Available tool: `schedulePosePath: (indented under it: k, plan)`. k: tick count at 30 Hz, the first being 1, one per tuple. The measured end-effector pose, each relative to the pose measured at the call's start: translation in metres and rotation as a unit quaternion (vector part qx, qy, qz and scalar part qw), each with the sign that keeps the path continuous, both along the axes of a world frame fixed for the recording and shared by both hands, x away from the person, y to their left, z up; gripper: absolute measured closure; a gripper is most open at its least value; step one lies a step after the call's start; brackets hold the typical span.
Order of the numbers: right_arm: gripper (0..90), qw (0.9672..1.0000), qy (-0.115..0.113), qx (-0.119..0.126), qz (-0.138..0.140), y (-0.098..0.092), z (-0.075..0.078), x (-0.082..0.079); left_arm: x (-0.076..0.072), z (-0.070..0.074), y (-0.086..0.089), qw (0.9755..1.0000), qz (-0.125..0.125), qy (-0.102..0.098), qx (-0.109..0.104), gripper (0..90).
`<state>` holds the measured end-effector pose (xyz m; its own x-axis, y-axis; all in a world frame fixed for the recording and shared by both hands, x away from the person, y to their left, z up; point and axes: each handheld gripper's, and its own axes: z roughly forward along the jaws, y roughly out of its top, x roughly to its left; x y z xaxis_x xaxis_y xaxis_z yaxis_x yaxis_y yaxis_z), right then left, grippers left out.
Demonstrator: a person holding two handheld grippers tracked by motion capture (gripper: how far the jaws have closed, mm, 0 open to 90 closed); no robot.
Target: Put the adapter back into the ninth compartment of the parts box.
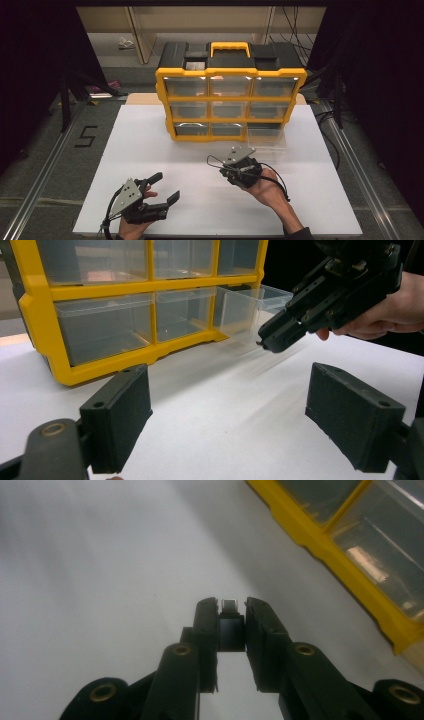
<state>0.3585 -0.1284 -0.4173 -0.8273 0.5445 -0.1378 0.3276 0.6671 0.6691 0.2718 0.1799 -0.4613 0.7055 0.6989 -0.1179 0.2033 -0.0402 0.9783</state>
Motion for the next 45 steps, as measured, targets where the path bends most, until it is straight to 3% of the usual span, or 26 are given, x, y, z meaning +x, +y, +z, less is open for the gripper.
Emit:
schedulePosePath:
  k: [15, 37, 45]
  plan:
    - [76.4, 0.9984, -0.034, 0.036, -0.027, -0.013, 0.014, 0.000, 0.000, 0.000, 0.000, 1.0000, 0.000, 0.000, -0.001, 17.6]
    - [76.4, 0.9890, -0.083, 0.089, -0.084, -0.048, 0.032, 0.006, 0.000, 0.000, 0.000, 1.0000, 0.000, -0.001, -0.001, 17.7]
    - [76.4, 0.9869, -0.086, 0.096, -0.097, -0.057, 0.036, 0.008, 0.000, 0.000, 0.000, 1.0000, 0.000, -0.001, -0.001, 17.7]
